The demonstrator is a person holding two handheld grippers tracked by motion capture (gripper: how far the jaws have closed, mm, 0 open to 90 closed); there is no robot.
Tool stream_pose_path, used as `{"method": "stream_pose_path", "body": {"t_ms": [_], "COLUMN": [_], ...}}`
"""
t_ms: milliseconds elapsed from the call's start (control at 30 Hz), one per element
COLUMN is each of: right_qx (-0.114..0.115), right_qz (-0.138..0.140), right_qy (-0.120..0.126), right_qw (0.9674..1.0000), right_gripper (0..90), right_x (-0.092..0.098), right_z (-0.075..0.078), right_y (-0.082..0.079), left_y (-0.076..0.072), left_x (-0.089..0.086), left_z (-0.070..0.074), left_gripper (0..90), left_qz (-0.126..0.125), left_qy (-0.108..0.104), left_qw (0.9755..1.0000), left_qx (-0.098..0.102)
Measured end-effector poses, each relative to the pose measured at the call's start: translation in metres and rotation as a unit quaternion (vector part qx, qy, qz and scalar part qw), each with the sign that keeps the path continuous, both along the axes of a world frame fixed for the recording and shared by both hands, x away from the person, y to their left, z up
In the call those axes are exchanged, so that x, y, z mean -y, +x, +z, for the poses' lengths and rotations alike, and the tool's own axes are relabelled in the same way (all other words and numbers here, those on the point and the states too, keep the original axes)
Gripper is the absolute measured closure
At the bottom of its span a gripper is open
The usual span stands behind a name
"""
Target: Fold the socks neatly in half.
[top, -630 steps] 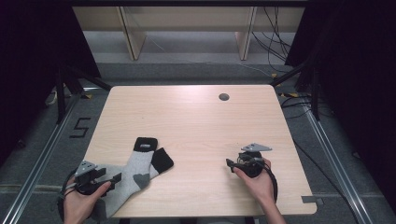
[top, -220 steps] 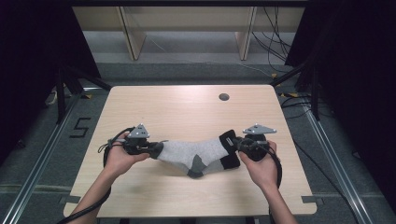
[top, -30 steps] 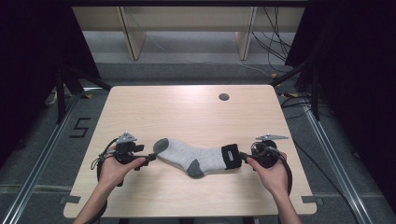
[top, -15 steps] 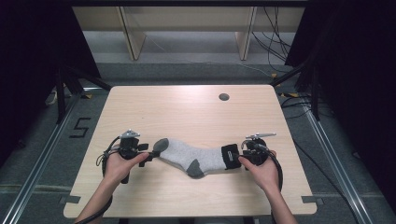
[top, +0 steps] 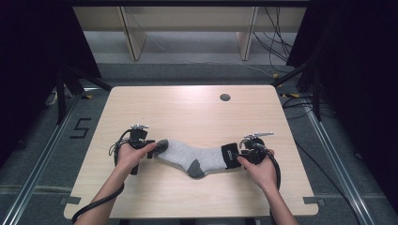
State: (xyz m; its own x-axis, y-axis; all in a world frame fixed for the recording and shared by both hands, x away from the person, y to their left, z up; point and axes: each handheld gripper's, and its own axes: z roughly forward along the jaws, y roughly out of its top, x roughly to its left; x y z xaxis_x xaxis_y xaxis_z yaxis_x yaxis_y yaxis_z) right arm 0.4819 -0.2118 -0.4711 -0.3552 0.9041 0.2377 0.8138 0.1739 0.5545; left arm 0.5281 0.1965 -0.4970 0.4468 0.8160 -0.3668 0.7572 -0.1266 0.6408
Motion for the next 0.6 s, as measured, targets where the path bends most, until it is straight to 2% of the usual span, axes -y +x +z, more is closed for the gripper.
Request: {"method": "stream_pose_path", "body": {"t_ms": [133, 167, 233, 267, 300, 333, 367, 433, 600], "right_qx": [0.012, 0.007, 0.003, 0.005, 0.004, 0.001, 0.003, -0.003, -0.003], "right_qz": [0.004, 0.009, -0.001, 0.004, 0.011, 0.004, 0.005, 0.006, 0.011], "right_qy": [-0.011, -0.012, -0.010, -0.019, -0.010, -0.004, -0.013, 0.004, 0.009], "right_qw": [0.9999, 0.9999, 0.9999, 0.9998, 0.9999, 1.0000, 0.9999, 1.0000, 0.9999], "right_gripper": [53.3, 53.4, 53.5, 53.5, 53.7, 54.1, 54.7, 56.3, 60.4], "right_x": [0.0004, 0.0006, -0.0011, 0.0006, 0.0011, 0.0002, 0.0011, 0.0003, 0.0021], "right_z": [-0.0013, -0.0008, -0.0012, -0.0014, -0.0015, -0.0021, -0.0032, -0.0031, -0.0053], "right_y": [0.0008, 0.0010, 0.0008, 0.0016, 0.0016, 0.0016, 0.0025, 0.0021, 0.0026], "left_y": [0.0018, 0.0024, 0.0029, 0.0028, 0.0024, 0.0020, 0.0015, 0.0009, -0.0008], "left_x": [0.0017, 0.0021, 0.0029, 0.0032, 0.0037, 0.0041, 0.0043, 0.0044, 0.0057], "left_z": [-0.0020, -0.0016, -0.0011, -0.0009, -0.0010, -0.0007, -0.0004, -0.0003, -0.0013], "left_gripper": [32.3, 32.2, 32.7, 35.6, 38.5, 40.0, 41.9, 46.4, 57.9], "left_qz": [-0.002, -0.004, -0.007, -0.011, -0.014, -0.019, -0.021, -0.023, -0.025], "left_qy": [-0.001, 0.002, 0.006, 0.004, 0.009, 0.014, 0.016, 0.014, 0.003], "left_qw": [1.0000, 1.0000, 0.9999, 0.9999, 0.9998, 0.9997, 0.9996, 0.9995, 0.9995], "left_qx": [-0.007, -0.007, -0.008, -0.011, -0.008, -0.007, -0.009, -0.013, -0.021]}}
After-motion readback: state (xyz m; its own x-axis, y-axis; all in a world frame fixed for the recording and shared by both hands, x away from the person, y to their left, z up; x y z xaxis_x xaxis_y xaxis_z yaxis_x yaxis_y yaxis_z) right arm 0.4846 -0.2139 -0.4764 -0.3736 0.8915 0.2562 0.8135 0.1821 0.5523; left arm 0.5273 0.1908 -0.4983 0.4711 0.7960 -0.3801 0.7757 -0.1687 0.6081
